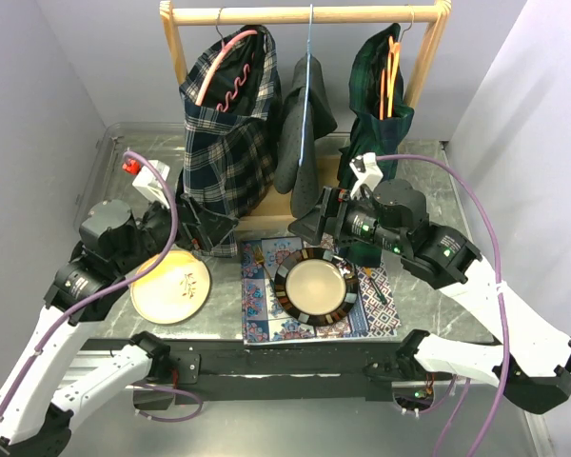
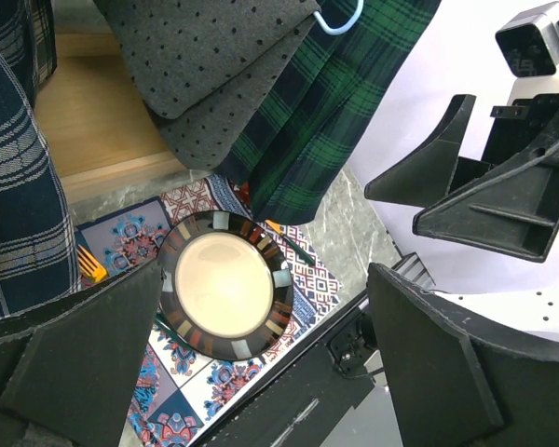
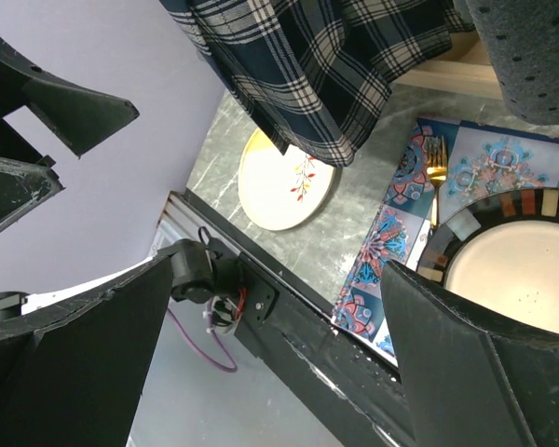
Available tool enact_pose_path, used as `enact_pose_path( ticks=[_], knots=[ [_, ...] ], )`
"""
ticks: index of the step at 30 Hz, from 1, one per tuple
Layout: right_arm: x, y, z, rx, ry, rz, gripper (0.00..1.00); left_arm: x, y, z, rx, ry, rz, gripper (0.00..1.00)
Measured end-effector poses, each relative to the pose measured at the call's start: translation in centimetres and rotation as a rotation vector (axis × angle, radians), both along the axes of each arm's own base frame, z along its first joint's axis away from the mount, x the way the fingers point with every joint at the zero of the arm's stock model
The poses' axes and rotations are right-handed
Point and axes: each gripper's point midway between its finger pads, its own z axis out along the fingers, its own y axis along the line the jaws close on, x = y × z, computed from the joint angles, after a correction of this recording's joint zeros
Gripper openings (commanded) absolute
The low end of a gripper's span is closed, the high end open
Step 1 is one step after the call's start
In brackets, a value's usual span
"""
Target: Remove the skirt from the hanger
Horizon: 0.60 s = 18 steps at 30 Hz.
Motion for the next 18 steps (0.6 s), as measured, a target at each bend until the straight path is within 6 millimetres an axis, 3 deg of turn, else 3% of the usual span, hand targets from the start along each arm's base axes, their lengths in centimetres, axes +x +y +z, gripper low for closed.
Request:
enact_pose_path(
  ticks=[5,10,13,18],
  knots=[
    [0.1,-0.1,0.5,0.003,-0.008,-0.008,1.00,0.0,0.0,0.0,0.001,0.000,0.002,0.97],
    [0.3,-0.9,2.4,0.008,-0.037,-0.045,1.00,0.1,0.1,-0.1,0.002,0.001,0.009,0.97],
    [0.8,-1.8,4.5,0.013,-0.087,-0.086,1.00,0.1,0.1,0.0,0.001,-0.002,0.010,0.97],
    [2.4,-5.0,10.7,0.021,-0.266,-0.242,1.00,0.2,0.2,0.0,0.002,-0.002,0.016,0.97]
  ],
)
